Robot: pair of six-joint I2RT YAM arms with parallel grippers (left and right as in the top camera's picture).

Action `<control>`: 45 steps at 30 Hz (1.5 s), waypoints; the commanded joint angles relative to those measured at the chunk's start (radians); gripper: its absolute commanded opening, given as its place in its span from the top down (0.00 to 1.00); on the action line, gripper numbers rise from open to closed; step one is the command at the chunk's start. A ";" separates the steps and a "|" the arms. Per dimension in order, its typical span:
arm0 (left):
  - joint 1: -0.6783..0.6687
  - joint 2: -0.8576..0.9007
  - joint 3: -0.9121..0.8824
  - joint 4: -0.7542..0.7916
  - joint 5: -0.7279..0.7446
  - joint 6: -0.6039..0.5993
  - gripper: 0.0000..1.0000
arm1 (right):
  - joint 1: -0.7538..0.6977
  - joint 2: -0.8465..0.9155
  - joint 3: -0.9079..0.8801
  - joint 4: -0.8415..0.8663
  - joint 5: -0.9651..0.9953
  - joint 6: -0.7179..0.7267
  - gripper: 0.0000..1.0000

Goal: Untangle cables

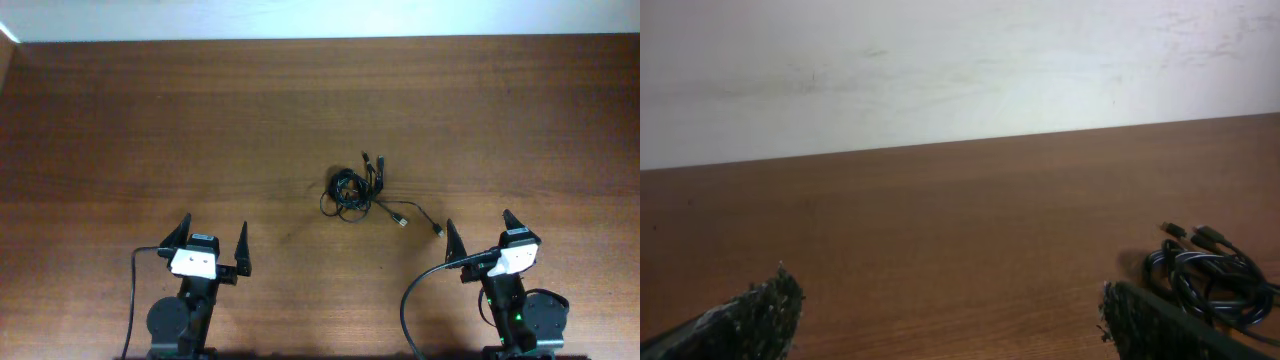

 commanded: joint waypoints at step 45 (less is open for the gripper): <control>-0.366 1.860 1.288 -0.354 0.198 -0.181 0.36 | 0.004 1.305 1.306 -1.065 -0.424 0.142 0.00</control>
